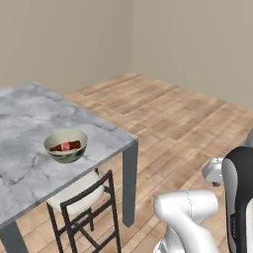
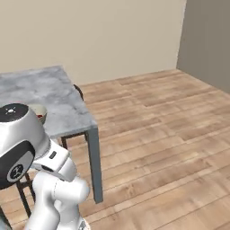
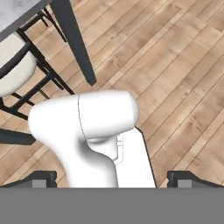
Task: Open the fridge, grab two sodas, and place both sodas inside the bowl with ice on the dining counter.
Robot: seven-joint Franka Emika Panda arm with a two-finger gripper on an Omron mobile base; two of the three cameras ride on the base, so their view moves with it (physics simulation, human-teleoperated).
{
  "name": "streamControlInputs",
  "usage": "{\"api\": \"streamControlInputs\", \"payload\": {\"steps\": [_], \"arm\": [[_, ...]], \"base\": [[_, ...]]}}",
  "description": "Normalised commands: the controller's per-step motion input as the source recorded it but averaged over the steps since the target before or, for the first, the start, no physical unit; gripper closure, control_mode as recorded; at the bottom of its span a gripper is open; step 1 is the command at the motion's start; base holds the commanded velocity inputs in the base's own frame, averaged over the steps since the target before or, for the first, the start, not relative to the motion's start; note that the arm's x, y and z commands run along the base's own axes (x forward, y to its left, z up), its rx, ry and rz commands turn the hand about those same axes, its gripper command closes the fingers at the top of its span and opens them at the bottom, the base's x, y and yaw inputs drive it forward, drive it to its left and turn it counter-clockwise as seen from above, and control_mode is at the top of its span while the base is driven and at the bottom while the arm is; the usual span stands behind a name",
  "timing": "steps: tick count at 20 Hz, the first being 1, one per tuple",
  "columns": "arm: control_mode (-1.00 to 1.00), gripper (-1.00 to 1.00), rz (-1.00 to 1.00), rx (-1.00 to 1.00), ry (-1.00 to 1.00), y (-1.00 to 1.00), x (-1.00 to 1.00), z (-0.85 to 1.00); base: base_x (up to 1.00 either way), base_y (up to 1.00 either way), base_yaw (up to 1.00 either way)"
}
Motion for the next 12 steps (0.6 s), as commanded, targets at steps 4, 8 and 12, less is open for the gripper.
{"api": "streamControlInputs", "payload": {"steps": [4,8,12], "arm": [[1.00,-1.00,0.00,0.00,0.00,0.00,0.00,0.00],[1.00,-1.00,0.00,0.00,0.00,0.00,0.00,0.00],[1.00,-1.00,0.00,0.00,0.00,0.00,0.00,0.00]], "base": [[-0.30,0.00,-0.65],[-0.27,0.00,-0.66],[-0.23,0.00,-0.69]]}}
